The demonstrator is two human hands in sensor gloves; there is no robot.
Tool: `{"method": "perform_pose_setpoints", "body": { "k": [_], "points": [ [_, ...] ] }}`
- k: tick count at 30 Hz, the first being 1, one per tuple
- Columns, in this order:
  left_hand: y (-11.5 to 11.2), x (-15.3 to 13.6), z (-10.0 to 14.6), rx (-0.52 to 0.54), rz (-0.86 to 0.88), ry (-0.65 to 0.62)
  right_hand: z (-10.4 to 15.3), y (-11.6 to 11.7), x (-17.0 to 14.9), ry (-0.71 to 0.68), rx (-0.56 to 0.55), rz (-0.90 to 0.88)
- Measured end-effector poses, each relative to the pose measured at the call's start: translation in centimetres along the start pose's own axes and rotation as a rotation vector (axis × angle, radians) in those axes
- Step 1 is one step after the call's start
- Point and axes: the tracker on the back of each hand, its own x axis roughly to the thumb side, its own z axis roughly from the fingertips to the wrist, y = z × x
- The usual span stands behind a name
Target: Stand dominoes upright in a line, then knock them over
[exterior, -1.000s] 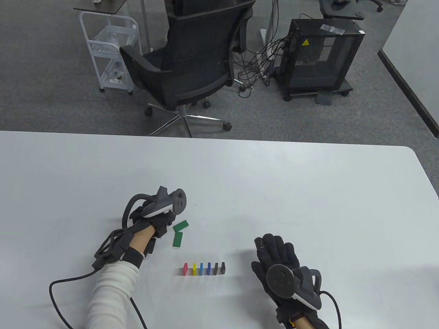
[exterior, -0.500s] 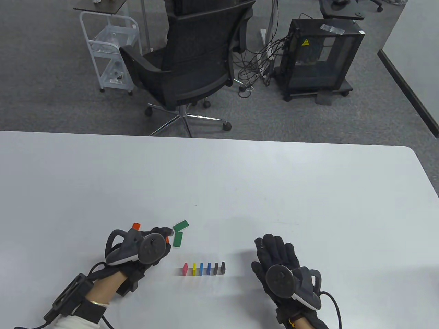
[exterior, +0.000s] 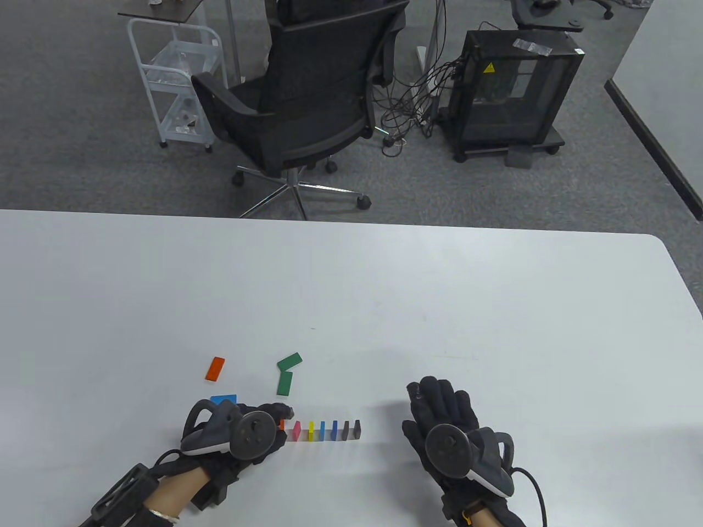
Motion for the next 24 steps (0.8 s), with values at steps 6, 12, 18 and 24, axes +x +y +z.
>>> {"method": "perform_pose_setpoints", "body": {
  "k": [6,12,18,24],
  "points": [
    [-0.15,0.31,-0.09,-0.009,-0.009,0.006,0.00,0.05,0.05,-0.004,0.003,-0.001],
    [-0.16,0.40,0.06,-0.018,-0.002,0.010,0.02,0.06,0.08,-0.006,0.004,-0.003],
    [-0.17,0.44,0.09,-0.021,-0.006,0.010,0.03,0.07,0.08,-0.007,0.004,-0.003],
    [-0.18,0.44,0.13,-0.022,-0.006,0.011,0.03,0.07,0.08,-0.007,0.004,-0.003]
  ]
}}
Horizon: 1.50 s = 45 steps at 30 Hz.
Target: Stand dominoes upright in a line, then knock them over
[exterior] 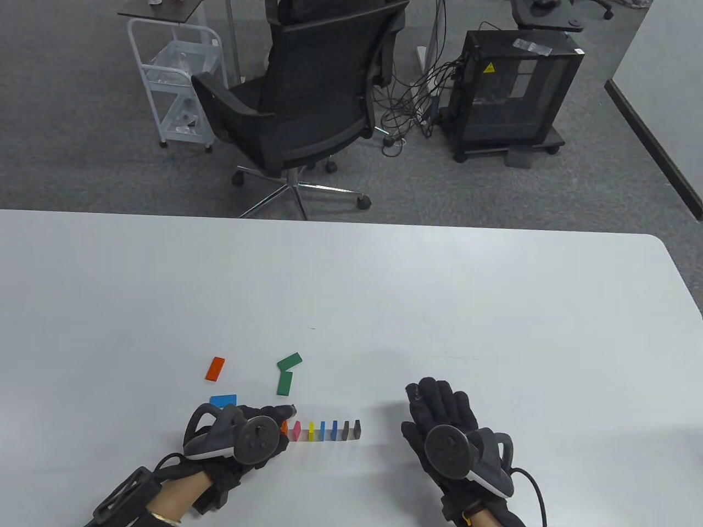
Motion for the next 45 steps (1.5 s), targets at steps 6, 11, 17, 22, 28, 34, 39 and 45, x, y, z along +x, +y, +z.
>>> {"method": "perform_pose_setpoints", "body": {
  "k": [6,11,17,22,28,34,39,45],
  "points": [
    [0.1,-0.1,0.1,-0.015,0.018,0.002,0.0,0.0,0.0,0.001,0.004,0.001],
    [1.5,-0.7,0.6,-0.026,0.046,0.005,0.0,0.0,0.0,0.002,0.005,0.001],
    [4.2,-4.0,1.8,0.061,0.085,0.137,0.0,0.0,0.0,0.001,0.008,-0.004],
    [4.1,-6.6,2.4,0.041,0.072,0.219,0.0,0.0,0.0,0.000,0.005,-0.006],
    [2.4,-8.2,1.9,-0.039,0.013,0.296,0.0,0.0,0.0,-0.001,0.009,-0.005],
    [1.0,-8.5,1.5,-0.130,-0.079,0.327,0.0,0.0,0.0,0.000,0.010,-0.004],
    [0.5,-8.2,1.2,-0.134,-0.129,0.323,0.0,0.0,0.0,0.001,0.011,-0.002],
    [0.0,-7.8,0.8,-0.143,-0.198,0.331,0.0,0.0,0.0,0.001,0.013,-0.001]
  ]
}}
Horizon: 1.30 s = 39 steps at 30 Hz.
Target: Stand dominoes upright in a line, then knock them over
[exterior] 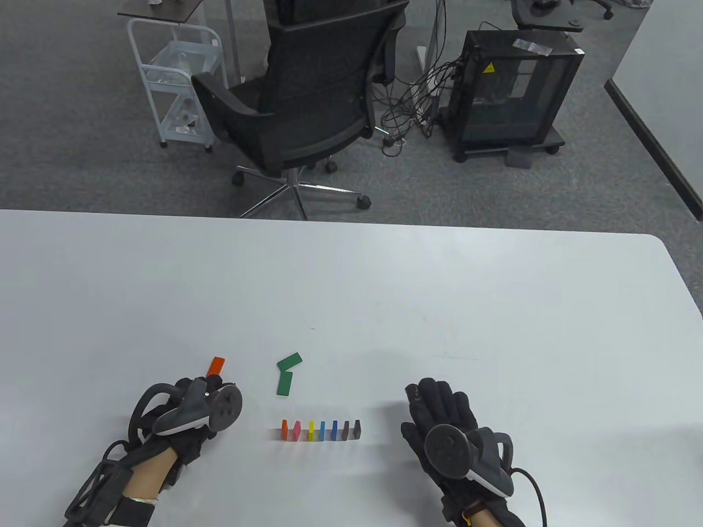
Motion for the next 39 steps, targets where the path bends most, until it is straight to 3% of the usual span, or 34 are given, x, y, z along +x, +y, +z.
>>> {"method": "perform_pose_setpoints", "body": {
  "k": [10,16,26,39],
  "points": [
    [0.0,0.7,0.1,0.013,-0.063,-0.007,0.0,0.0,0.0,0.000,0.001,0.000],
    [0.2,1.4,-0.1,-0.034,-0.096,-0.025,0.0,0.0,0.1,0.000,0.005,-0.001],
    [0.4,1.7,-0.4,-0.003,-0.102,-0.012,0.0,0.1,0.1,0.002,0.011,-0.002],
    [1.5,0.2,1.4,0.124,0.140,-0.092,0.0,0.0,0.0,0.003,-0.002,-0.008]
  ]
}}
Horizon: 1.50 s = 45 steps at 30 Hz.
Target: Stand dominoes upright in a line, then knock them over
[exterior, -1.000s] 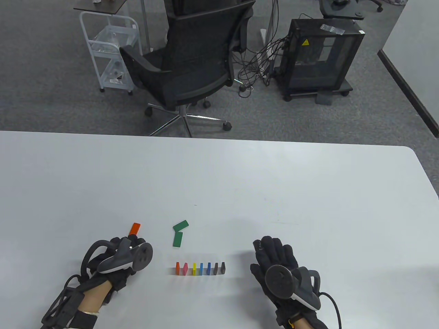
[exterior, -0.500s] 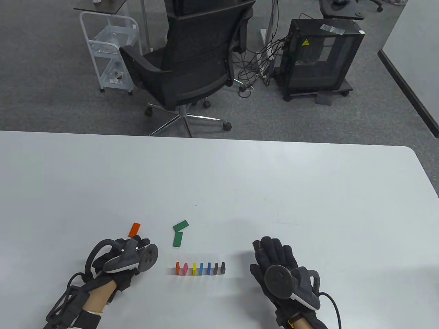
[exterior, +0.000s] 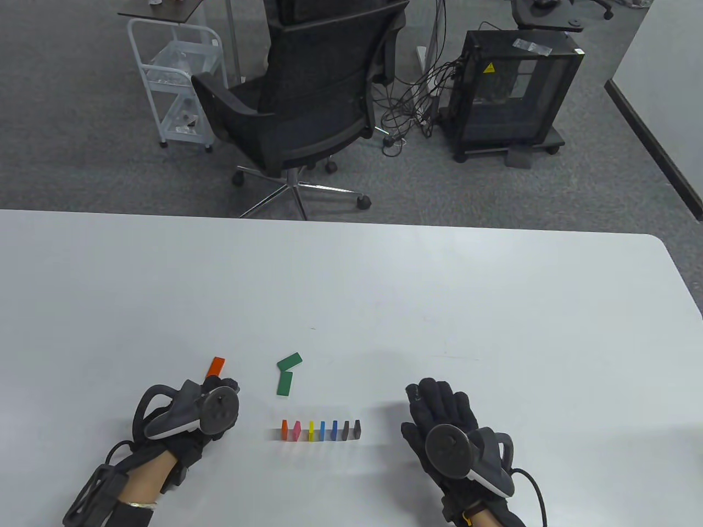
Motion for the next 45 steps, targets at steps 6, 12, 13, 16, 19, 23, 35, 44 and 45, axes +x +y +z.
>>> {"method": "perform_pose_setpoints", "body": {
  "k": [6,12,13,16,19,23,35,44,45],
  "points": [
    [0.4,1.9,0.2,0.002,0.105,-0.114,0.0,0.0,0.0,-0.001,0.000,0.000],
    [0.0,4.1,0.1,-0.023,0.096,-0.206,0.0,0.0,0.0,-0.001,-0.002,-0.001],
    [-0.1,4.4,0.1,-0.025,0.089,-0.211,0.0,0.0,0.0,-0.001,-0.002,-0.001],
    [-0.4,4.9,-0.1,-0.033,0.087,-0.227,0.0,0.0,0.0,-0.001,-0.002,-0.001],
    [-0.6,5.2,-0.1,-0.033,0.085,-0.237,0.0,0.0,0.0,-0.001,-0.002,-0.001],
    [-0.9,5.3,-0.3,-0.056,0.096,-0.242,0.0,0.0,0.0,-0.001,-0.002,-0.001],
    [-0.9,5.1,-0.1,-0.054,0.112,-0.242,0.0,0.0,0.0,-0.001,-0.003,-0.001],
    [-0.8,4.9,0.0,-0.052,0.117,-0.238,0.0,0.0,0.0,-0.001,-0.003,-0.001],
    [-0.8,4.9,0.0,-0.050,0.117,-0.237,0.0,0.0,0.0,-0.001,-0.003,-0.001]
  ]
}}
